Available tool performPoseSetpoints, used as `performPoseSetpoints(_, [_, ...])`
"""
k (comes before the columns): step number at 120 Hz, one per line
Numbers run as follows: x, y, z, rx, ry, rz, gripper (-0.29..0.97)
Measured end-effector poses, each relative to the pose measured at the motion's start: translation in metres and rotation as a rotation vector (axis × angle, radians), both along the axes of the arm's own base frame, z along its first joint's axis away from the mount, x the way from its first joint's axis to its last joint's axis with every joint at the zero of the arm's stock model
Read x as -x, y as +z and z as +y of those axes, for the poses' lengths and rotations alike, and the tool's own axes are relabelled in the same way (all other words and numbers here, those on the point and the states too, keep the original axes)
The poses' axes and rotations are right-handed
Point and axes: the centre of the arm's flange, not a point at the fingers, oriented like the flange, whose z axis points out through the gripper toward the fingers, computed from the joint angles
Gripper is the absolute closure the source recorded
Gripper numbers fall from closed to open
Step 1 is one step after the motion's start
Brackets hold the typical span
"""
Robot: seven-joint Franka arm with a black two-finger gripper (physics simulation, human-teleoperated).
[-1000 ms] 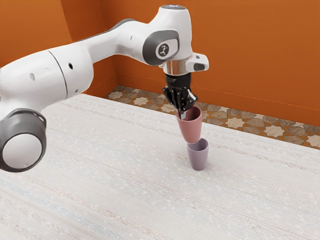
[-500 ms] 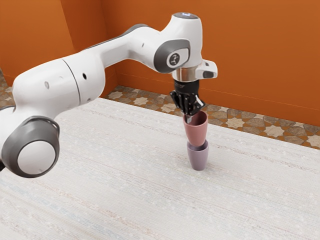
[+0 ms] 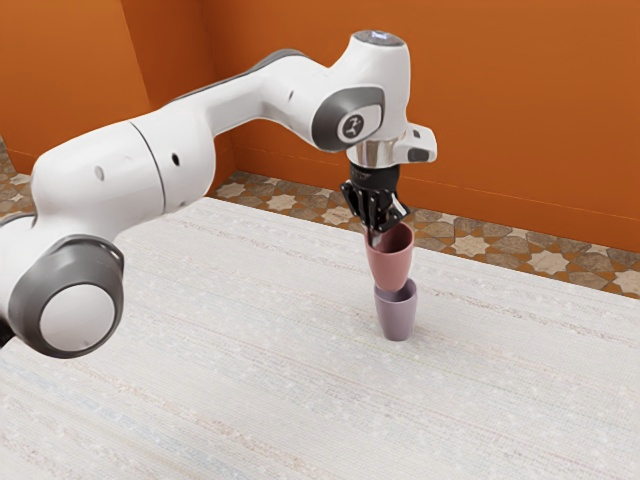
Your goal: Place the left cup onto the right cup
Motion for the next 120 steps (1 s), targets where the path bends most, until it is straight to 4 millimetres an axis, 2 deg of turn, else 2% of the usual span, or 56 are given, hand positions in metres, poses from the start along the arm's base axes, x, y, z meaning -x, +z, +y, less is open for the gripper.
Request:
performPoseSetpoints(89, [-0.010,-0.002,-0.001,-0.014,0.003,-0.033,0.79])
performPoseSetpoints(120, [-0.016,-0.012,-0.003,-0.008,0.003,-0.031,0.79])
